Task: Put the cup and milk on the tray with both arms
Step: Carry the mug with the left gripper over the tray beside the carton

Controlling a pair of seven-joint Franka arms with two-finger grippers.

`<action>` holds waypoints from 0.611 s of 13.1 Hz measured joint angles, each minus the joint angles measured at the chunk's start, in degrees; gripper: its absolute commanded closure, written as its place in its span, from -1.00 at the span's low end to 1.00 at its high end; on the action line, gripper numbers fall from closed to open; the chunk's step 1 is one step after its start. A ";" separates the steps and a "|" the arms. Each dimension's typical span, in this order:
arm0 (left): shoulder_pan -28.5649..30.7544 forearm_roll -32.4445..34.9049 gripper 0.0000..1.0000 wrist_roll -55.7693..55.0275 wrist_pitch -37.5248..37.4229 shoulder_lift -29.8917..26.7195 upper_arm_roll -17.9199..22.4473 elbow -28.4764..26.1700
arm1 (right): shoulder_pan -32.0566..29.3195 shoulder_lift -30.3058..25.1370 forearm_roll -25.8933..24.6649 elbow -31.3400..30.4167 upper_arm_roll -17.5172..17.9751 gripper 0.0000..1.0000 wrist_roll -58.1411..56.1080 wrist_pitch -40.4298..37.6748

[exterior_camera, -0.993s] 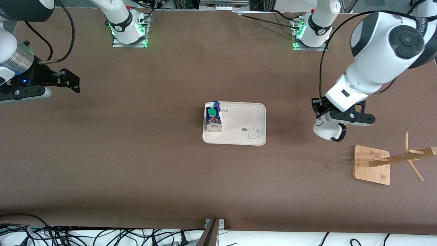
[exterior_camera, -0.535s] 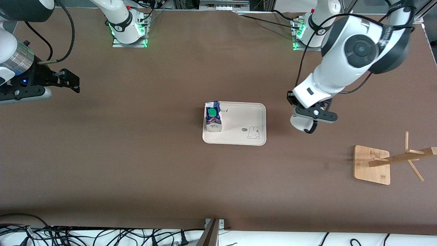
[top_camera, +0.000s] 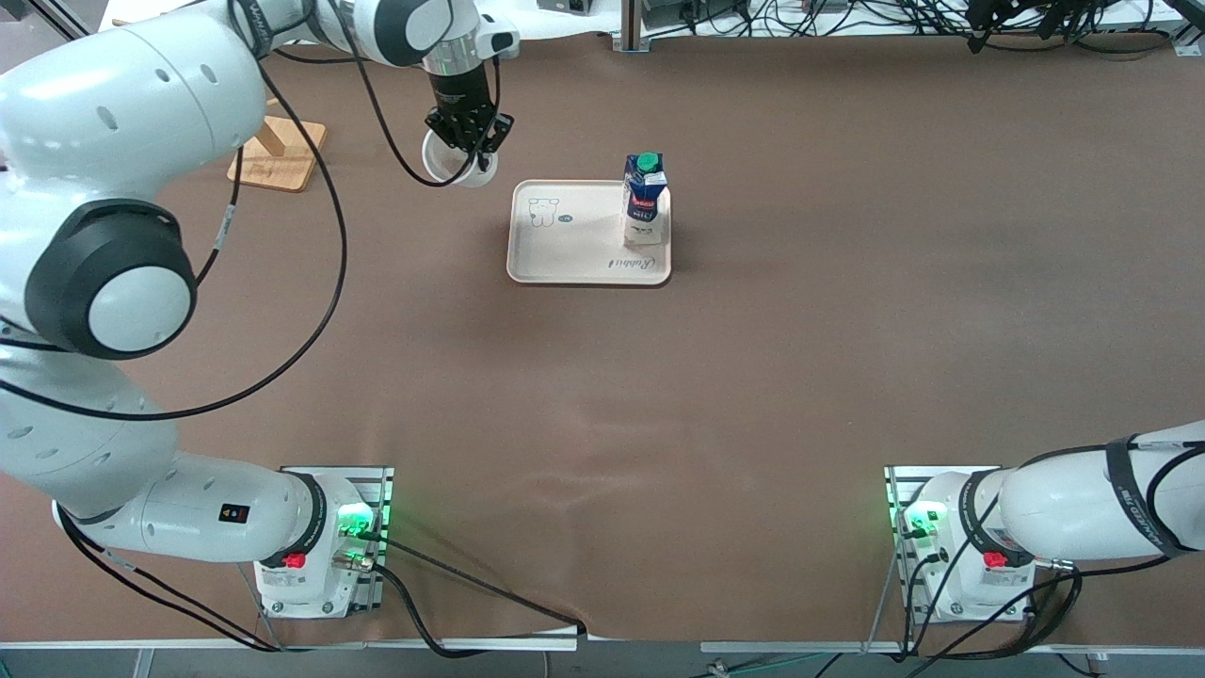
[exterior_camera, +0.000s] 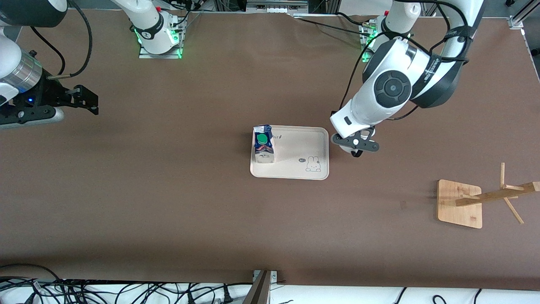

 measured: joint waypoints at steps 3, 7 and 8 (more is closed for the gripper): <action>-5.91 0.01 1.00 -4.58 -7.75 7.26 0.34 10.05 | -0.01 0.00 0.00 0.00 0.00 -1.00 0.00 -0.01; -8.28 -0.01 1.00 -7.21 -13.10 11.00 0.57 16.97 | -0.01 0.00 0.00 0.00 0.00 -1.00 0.00 -0.01; -9.07 -0.02 1.00 -8.98 -13.18 12.26 0.73 17.07 | -0.01 0.01 0.00 0.00 0.00 -1.00 0.00 -0.01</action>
